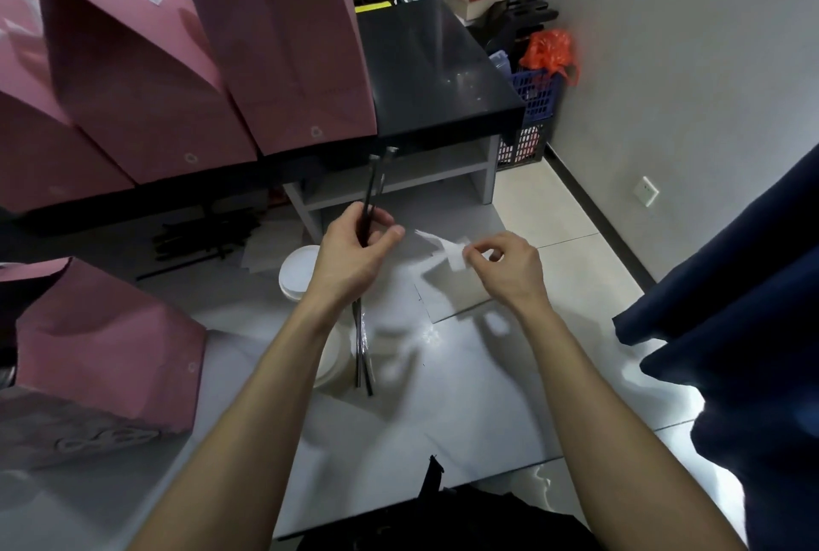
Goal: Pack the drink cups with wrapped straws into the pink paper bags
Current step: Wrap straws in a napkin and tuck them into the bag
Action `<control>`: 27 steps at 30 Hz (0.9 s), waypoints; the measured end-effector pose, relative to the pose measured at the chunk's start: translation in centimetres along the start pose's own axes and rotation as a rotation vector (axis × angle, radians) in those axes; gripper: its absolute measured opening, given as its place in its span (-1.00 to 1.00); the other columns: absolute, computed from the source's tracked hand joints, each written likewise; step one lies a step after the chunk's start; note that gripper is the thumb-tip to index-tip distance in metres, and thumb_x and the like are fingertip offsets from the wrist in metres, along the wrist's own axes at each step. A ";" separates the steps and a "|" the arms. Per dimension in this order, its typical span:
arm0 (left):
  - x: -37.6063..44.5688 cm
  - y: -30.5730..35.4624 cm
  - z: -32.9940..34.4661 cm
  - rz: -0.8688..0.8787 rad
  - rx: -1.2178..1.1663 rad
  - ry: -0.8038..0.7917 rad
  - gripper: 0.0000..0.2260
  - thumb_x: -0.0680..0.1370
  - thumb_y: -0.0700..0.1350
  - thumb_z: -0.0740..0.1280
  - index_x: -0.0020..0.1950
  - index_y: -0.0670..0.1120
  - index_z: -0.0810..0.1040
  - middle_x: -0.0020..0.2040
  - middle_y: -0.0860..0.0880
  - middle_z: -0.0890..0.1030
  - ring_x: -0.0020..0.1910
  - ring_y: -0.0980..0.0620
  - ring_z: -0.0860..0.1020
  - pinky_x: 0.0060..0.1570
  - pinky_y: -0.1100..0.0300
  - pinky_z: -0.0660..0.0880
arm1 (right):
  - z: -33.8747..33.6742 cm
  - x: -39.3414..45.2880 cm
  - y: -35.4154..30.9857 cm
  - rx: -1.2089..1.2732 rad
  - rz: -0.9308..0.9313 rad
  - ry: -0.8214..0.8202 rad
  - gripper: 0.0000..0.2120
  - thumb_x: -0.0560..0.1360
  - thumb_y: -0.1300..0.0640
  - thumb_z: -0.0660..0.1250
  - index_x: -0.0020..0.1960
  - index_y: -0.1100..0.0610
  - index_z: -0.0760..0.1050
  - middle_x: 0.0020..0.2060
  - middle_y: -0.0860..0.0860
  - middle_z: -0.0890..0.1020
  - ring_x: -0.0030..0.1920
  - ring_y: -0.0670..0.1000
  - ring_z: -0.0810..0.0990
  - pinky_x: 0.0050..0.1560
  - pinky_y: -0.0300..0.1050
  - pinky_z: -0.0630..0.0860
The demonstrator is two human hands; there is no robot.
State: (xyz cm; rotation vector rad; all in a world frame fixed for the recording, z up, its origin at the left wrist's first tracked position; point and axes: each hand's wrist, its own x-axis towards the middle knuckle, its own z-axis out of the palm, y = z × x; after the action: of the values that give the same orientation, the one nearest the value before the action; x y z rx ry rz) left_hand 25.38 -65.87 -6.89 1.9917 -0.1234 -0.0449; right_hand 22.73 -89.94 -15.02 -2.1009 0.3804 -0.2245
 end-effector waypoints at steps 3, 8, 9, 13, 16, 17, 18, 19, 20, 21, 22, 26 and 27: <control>-0.1 0.6 0.1 0.139 0.140 -0.086 -0.58 0.47 0.00 0.66 0.30 0.18 0.69 0.02 0.16 0.59 0.00 0.24 0.60 0.10 0.30 0.51 | -1.1 -0.1 -1.3 0.144 -0.052 -0.034 -0.86 0.55 0.07 0.52 -0.19 -0.09 0.71 -0.17 -0.13 0.69 -0.14 -0.12 0.60 -0.05 -0.16 0.47; 0.3 1.3 0.9 0.230 0.262 -0.098 -0.78 0.49 0.01 0.67 0.10 0.06 0.79 0.08 0.15 0.68 0.10 0.07 0.68 0.19 -0.04 0.62 | -1.3 -0.6 -3.5 0.340 -0.172 -0.104 -0.83 0.64 -0.01 0.43 -0.06 -0.09 0.77 -0.13 -0.13 0.76 -0.10 -0.19 0.65 -0.01 -0.20 0.54; 0.3 1.2 0.7 0.212 0.259 -0.037 -0.85 0.51 0.04 0.65 0.02 0.07 0.78 -0.01 0.13 0.72 0.04 0.04 0.71 0.12 -0.09 0.64 | -0.9 -0.8 -3.3 0.313 -0.180 -0.049 -0.79 0.68 -0.02 0.38 -0.02 -0.06 0.78 -0.11 -0.13 0.77 -0.10 -0.17 0.66 0.00 -0.17 0.56; 0.0 0.7 -1.9 0.168 0.239 0.165 -0.92 0.49 0.23 0.56 -0.05 0.35 0.71 -0.12 0.28 0.75 -0.04 0.20 0.72 0.07 -0.02 0.68 | 1.3 -1.9 0.0 -0.200 -0.218 -0.128 -0.76 0.58 -0.10 0.53 0.16 0.01 0.77 0.07 -0.02 0.69 0.09 0.00 0.60 0.22 0.02 0.55; 0.0 0.7 -3.5 0.162 0.237 0.184 -0.93 0.49 0.27 0.52 -0.05 0.44 0.69 -0.11 0.34 0.73 -0.04 0.26 0.70 0.09 0.02 0.68 | 3.7 -3.2 2.3 -0.451 -0.208 -0.321 -0.71 0.55 -0.10 0.50 0.21 -0.03 0.76 0.12 -0.05 0.60 0.27 0.03 0.50 0.32 -0.03 0.47; -0.1 0.7 -3.7 0.166 0.232 0.189 -0.92 0.49 0.27 0.52 -0.07 0.47 0.68 -0.11 0.35 0.73 -0.04 0.26 0.70 0.08 0.03 0.68 | 4.1 -3.5 2.7 -0.459 -0.227 -0.307 -0.76 0.58 -0.05 0.45 0.18 -0.02 0.77 0.10 -0.05 0.60 0.26 0.04 0.50 0.31 -0.02 0.48; -0.3 0.8 -3.9 0.169 0.229 0.197 -0.91 0.49 0.25 0.53 -0.07 0.48 0.68 -0.12 0.35 0.73 -0.05 0.26 0.70 0.07 0.05 0.67 | 4.4 -3.6 3.1 -0.453 -0.246 -0.279 -0.78 0.61 -0.02 0.41 0.15 -0.01 0.78 0.07 -0.05 0.60 0.22 0.04 0.49 0.28 0.01 0.49; -0.4 0.9 -4.0 0.171 0.228 0.205 -0.88 0.50 0.22 0.54 -0.07 0.48 0.68 -0.12 0.34 0.73 -0.05 0.25 0.71 0.06 0.06 0.67 | 4.6 -3.6 3.3 -0.439 -0.256 -0.254 -0.79 0.62 -0.01 0.41 0.12 0.01 0.79 0.05 -0.05 0.61 0.18 0.04 0.49 0.26 0.02 0.49; -0.4 0.9 -4.1 0.172 0.223 0.210 -0.85 0.51 0.18 0.55 -0.07 0.48 0.68 -0.12 0.33 0.74 -0.05 0.24 0.71 0.06 0.06 0.67 | 4.6 -3.6 3.3 -0.415 -0.255 -0.228 -0.80 0.62 -0.01 0.42 0.08 0.02 0.79 0.03 -0.05 0.61 0.16 0.04 0.49 0.24 0.01 0.49; -0.5 0.8 -4.2 0.169 0.213 0.214 -0.81 0.52 0.15 0.56 -0.06 0.49 0.68 -0.12 0.32 0.74 -0.06 0.24 0.71 0.06 0.06 0.67 | 4.6 -3.5 3.1 -0.372 -0.244 -0.200 -0.81 0.62 -0.01 0.43 0.04 0.04 0.80 0.01 -0.05 0.62 0.14 0.03 0.49 0.22 0.00 0.50; -0.4 0.8 -4.4 0.166 0.205 0.217 -0.79 0.52 0.12 0.57 -0.06 0.49 0.68 -0.13 0.30 0.74 -0.06 0.23 0.71 0.05 0.06 0.67 | 4.3 -3.4 2.9 -0.316 -0.229 -0.161 -0.83 0.61 0.01 0.45 0.01 0.06 0.79 -0.01 -0.04 0.63 0.13 0.04 0.51 0.21 -0.01 0.50; -0.2 1.1 -5.1 0.201 0.182 0.166 -0.72 0.56 0.04 0.60 -0.08 0.48 0.69 -0.15 0.30 0.74 -0.12 0.30 0.68 -0.01 0.17 0.61 | 2.0 -2.1 1.1 -0.015 -0.187 0.034 -0.90 0.62 0.11 0.48 -0.05 0.10 0.72 -0.06 -0.03 0.69 0.06 0.05 0.60 0.11 -0.05 0.51; -0.1 1.3 -5.4 0.205 0.173 0.135 -0.70 0.56 0.00 0.61 -0.08 0.47 0.70 -0.14 0.30 0.74 -0.11 0.30 0.68 -0.01 0.19 0.60 | 1.1 -1.7 0.4 0.052 -0.160 0.066 -0.90 0.64 0.10 0.47 -0.05 0.07 0.70 -0.09 -0.06 0.69 0.03 0.03 0.62 0.07 -0.07 0.50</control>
State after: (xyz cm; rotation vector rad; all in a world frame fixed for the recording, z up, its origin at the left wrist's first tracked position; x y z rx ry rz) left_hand 25.65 -61.49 -3.50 2.1368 -0.2508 0.2391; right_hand 21.42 -88.67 -15.99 -2.0780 0.2427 -0.3949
